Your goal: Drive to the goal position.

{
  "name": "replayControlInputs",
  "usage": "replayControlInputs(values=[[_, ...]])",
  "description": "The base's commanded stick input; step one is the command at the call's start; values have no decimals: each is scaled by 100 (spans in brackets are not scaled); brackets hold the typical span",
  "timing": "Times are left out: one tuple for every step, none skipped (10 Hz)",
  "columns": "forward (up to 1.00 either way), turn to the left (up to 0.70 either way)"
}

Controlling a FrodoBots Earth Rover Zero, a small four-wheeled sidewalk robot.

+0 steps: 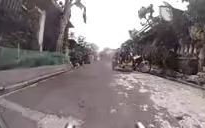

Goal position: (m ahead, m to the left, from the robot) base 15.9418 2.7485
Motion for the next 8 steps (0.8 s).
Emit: replayControlInputs(values=[[70, -14], [70, -14], [70, -14], [70, -4], [70, 0], [70, 0], [70, 0], [70, 0]])
